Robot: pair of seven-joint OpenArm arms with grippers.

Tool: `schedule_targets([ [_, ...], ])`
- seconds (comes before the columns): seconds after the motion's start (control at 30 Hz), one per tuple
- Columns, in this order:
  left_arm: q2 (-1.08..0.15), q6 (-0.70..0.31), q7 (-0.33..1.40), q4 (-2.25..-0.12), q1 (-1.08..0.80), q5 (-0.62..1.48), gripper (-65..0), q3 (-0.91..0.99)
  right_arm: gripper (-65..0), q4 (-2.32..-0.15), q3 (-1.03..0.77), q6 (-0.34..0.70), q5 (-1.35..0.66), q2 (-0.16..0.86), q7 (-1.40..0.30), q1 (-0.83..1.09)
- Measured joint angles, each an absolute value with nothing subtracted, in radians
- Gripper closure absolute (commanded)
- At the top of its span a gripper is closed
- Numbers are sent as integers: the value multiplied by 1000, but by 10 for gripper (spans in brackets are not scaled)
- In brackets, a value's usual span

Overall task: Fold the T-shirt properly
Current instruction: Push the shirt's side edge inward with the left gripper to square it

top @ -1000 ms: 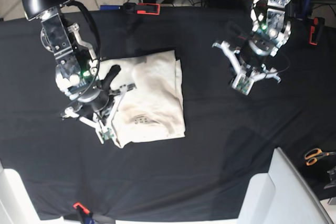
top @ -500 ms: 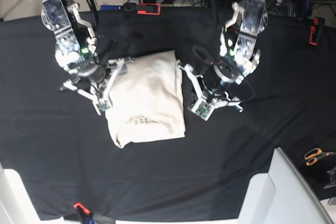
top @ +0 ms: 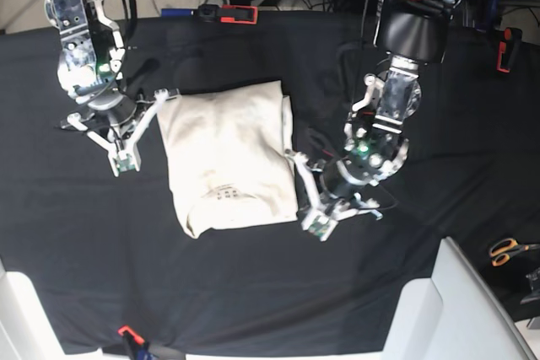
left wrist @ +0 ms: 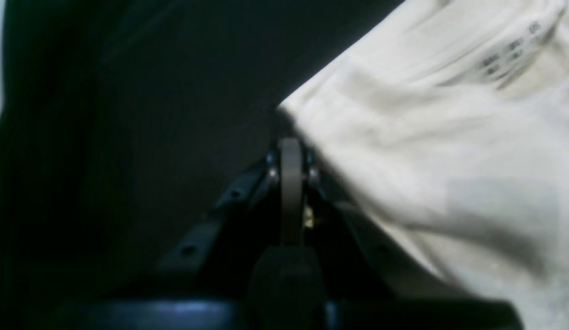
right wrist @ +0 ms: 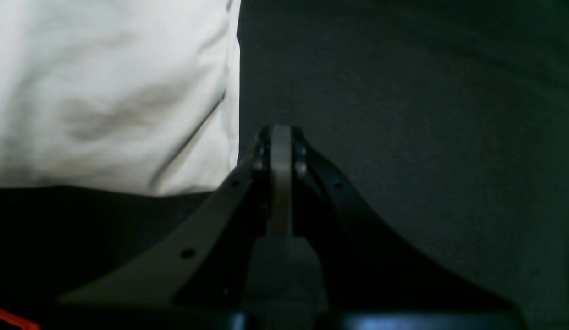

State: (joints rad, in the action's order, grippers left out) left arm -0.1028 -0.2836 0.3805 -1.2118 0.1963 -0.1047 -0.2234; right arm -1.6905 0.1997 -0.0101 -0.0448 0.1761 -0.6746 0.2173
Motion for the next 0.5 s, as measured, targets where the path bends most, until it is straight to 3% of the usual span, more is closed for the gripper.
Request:
schedule_targets([
  [0.17,-96,-286,360,-1103,236,-102,0,-305,-2,-1694,200,-10,-44,174,-675,218],
  [0.5,-93,-283,147,-834,312,-109,0,-308,-2,-1715,200,-10,-44,176,-673,231],
])
